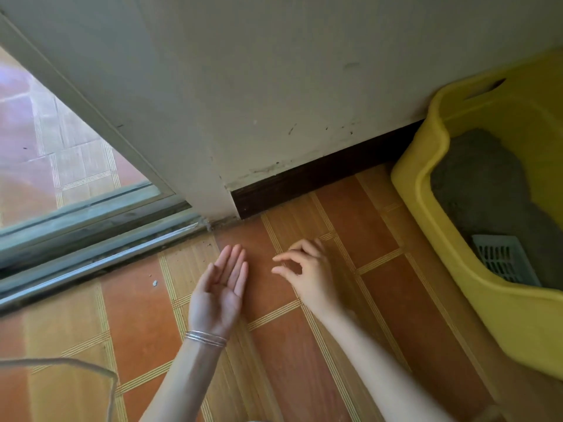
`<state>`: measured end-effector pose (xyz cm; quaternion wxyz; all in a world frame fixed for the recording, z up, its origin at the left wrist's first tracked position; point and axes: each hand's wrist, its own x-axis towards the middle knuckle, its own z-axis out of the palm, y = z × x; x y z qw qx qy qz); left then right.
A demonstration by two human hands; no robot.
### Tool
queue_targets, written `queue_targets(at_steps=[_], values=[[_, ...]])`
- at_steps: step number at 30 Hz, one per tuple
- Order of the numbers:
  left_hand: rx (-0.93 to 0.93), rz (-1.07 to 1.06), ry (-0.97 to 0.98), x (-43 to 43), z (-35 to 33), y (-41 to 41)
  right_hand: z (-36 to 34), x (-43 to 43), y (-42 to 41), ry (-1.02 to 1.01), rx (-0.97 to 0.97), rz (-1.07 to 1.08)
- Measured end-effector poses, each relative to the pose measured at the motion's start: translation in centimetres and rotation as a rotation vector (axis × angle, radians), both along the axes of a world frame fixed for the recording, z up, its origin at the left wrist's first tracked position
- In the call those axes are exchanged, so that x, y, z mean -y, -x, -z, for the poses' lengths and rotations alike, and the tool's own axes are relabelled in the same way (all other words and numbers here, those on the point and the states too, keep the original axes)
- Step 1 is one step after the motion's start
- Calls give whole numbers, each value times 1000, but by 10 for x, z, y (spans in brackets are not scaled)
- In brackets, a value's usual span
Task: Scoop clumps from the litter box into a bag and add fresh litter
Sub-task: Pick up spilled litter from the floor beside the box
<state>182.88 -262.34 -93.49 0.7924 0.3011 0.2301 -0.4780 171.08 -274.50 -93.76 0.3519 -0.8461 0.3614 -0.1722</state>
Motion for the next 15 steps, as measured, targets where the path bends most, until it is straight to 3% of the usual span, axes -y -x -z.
queue_targets(at_steps=[15], values=[[-38, 24, -87, 9, -8, 9, 6, -12, -10, 260, -215, 0]])
